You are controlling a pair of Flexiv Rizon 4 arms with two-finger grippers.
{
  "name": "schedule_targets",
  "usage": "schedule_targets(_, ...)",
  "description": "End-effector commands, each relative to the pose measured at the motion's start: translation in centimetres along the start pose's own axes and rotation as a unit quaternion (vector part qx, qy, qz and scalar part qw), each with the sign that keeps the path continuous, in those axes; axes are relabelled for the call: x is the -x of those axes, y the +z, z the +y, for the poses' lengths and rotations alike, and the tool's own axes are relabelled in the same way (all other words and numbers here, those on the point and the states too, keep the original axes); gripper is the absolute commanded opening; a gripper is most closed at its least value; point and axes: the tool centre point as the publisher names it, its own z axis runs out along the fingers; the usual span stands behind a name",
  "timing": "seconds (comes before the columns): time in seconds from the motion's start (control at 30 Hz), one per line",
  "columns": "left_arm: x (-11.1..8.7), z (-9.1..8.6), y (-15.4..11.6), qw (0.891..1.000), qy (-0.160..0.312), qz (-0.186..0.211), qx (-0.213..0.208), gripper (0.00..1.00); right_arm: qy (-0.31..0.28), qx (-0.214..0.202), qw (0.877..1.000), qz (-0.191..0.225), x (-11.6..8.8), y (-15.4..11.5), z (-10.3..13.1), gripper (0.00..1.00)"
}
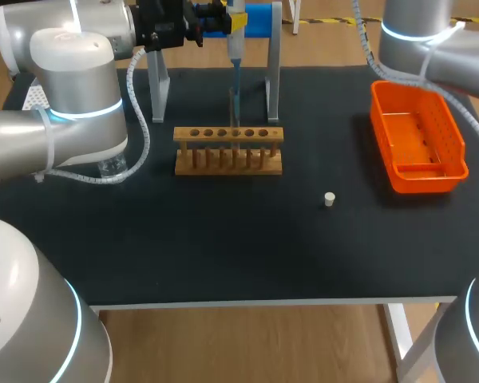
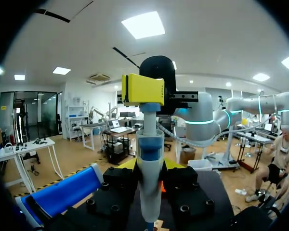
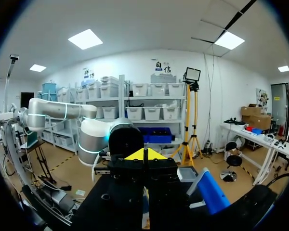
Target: Invert the test tube, pick up the pipette, mount the tip to pipette, aspirate from beaker and dispense into the tube, eject the tip, return the pipette, and cap with the stopper.
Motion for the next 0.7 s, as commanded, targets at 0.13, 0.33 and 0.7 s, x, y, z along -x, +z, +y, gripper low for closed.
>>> schedule_targets(0.13, 0.1, 0.0, 0.1, 1.0, 0.001, -0.001, -0.002, 0.0, 0.003, -0.001, 1.0, 0.005, 0.4, 0.1, -0.6, 0.0)
schedule_targets(0.33, 0.1, 0.0, 0.1, 1.0, 0.001, -0.001, -0.002, 0.0, 0.007, -0.003, 1.0, 0.005, 0.3, 0.1, -1.1, 0.0)
schedule_targets(0.7, 0.1, 0.0, 0.1, 1.0, 0.001, -0.001, -0.002, 0.0, 0.018, -0.007, 1.0, 0.005, 0.1, 0.2, -2.5, 0.0)
